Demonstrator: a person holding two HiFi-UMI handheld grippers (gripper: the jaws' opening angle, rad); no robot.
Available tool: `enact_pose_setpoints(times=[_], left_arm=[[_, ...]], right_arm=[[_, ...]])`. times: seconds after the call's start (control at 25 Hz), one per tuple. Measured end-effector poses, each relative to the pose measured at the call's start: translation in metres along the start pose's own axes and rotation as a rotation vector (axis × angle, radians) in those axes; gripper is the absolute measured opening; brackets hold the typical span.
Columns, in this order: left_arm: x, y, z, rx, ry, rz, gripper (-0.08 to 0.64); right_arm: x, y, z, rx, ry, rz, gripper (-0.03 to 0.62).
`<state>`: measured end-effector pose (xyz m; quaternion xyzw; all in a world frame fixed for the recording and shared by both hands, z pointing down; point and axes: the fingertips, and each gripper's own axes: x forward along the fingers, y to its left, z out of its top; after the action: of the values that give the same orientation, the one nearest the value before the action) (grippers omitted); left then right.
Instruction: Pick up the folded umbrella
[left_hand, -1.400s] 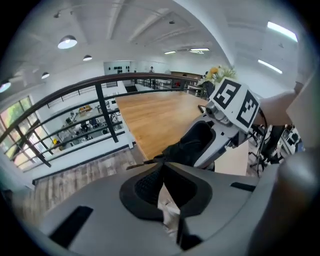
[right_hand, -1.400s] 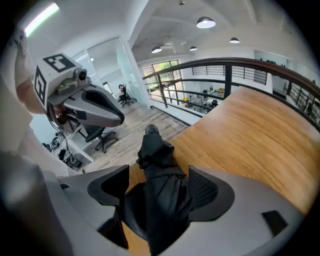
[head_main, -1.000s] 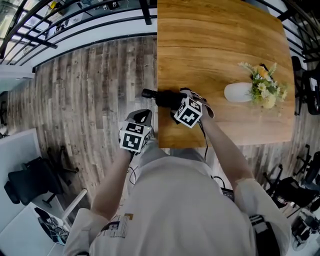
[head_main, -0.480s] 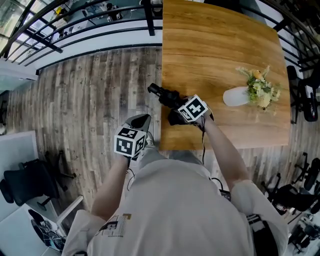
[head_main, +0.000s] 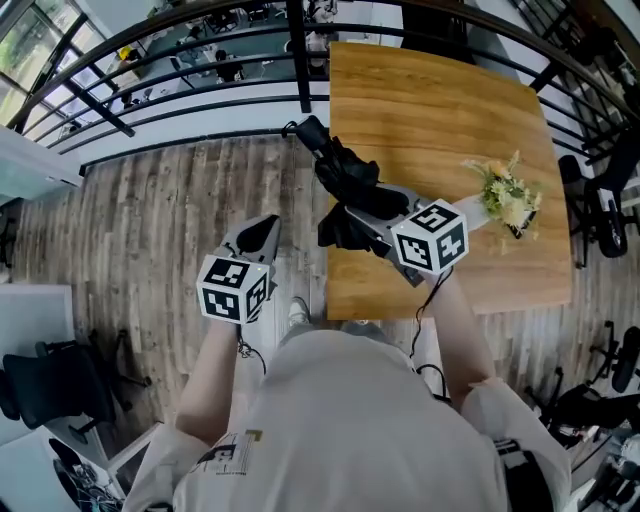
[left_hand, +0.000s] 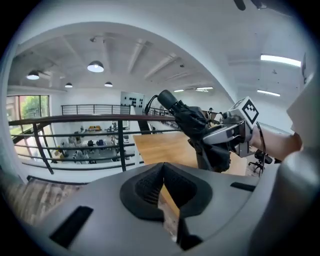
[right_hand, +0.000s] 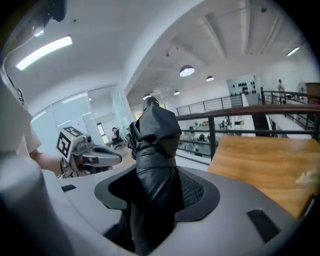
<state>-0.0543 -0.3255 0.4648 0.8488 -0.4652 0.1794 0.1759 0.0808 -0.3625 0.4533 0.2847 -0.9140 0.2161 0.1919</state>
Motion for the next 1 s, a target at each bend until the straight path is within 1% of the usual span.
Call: enact_pose_setpoints(times=[0.12,0.24,0.32,0.44,0.56,0.72,0.8,0.88,1.0], left_arm=[[-0.023,0.008,0.054,0.066,-0.106,0.028,0.018],[-0.057,0.009,0.108,0.175,-0.216,0.072,0.018],[-0.083,0.005,0.140,0.247,-0.296,0.093,0.018],[-0.116,-0.007,0.181,0.296,-0.417,0.094,0.018],[-0.145,-0.017,0.207,0.334,-0.492,0.103,0.018],[-0.169,-0.021,0.221,0.337,-0.555,0.091,0.018],[-0.174,-0.020,0.224,0.331,-0.570,0.088,0.018],[-0.177,-0.018,0.225,0.332,-0.578,0.102,0.018],[-0.183,-0.015,0.224,0.355,-0.590,0.133,0.018]], right_arm=[[-0.038,0.027,0.063,-0.053,-0.164,-0.020,0.247],[-0.078,0.059,0.124,-0.099,-0.339,-0.024,0.249],[-0.101,0.075,0.154,-0.112,-0.440,-0.044,0.252],[-0.135,0.085,0.186,-0.155,-0.566,-0.122,0.256],[-0.164,0.092,0.203,-0.210,-0.659,-0.216,0.259],[-0.186,0.098,0.207,-0.268,-0.704,-0.330,0.262],[-0.192,0.096,0.205,-0.275,-0.716,-0.363,0.262],[-0.197,0.093,0.201,-0.272,-0.726,-0.386,0.264],[-0.201,0.094,0.193,-0.267,-0.730,-0.397,0.262]])
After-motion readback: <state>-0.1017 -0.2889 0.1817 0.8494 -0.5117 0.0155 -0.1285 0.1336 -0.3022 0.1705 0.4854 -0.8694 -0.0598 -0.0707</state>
